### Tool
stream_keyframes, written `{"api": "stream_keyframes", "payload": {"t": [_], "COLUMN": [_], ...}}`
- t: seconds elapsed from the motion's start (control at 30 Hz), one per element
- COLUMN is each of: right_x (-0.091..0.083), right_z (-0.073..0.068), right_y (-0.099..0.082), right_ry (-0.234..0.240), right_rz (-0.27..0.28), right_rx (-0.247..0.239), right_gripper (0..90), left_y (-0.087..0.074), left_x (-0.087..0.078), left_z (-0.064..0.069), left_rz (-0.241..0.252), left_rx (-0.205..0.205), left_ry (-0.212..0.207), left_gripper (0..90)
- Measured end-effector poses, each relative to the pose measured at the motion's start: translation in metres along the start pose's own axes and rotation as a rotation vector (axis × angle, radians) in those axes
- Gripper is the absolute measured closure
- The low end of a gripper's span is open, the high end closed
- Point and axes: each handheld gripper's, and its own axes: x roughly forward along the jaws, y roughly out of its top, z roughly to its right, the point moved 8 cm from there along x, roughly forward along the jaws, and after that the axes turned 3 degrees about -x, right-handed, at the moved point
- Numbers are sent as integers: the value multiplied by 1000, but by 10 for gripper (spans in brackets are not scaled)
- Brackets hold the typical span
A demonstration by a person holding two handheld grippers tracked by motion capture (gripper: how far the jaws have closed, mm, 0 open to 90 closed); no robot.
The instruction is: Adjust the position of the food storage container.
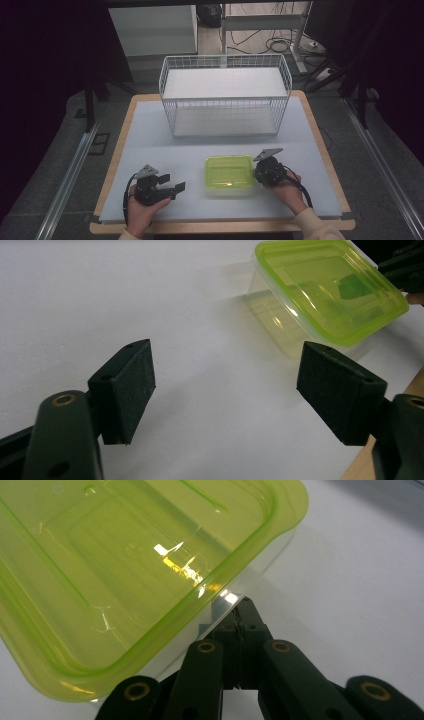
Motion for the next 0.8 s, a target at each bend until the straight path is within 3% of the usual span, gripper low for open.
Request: {"api": "stream_keyframes", "payload": {"t": [0.27,0.57,0.8], "right_x": [4,0,-29], "right_z": [-7,3,18], "right_y": [5,0,-14], "right_ry": [1,-25,-38], "right_rz": [-2,7,79], "right_rx": [-19,3,81], "right_gripper": [900,899,894], "left_y": [0,0,2], "left_x": [0,-1,-3], "left_z": [0,-1,-2], "left_rz": [-1,1,9], "left_rx": [1,3,-14], "left_ry": [0,2,-2], "left_gripper": [229,229,230]}}
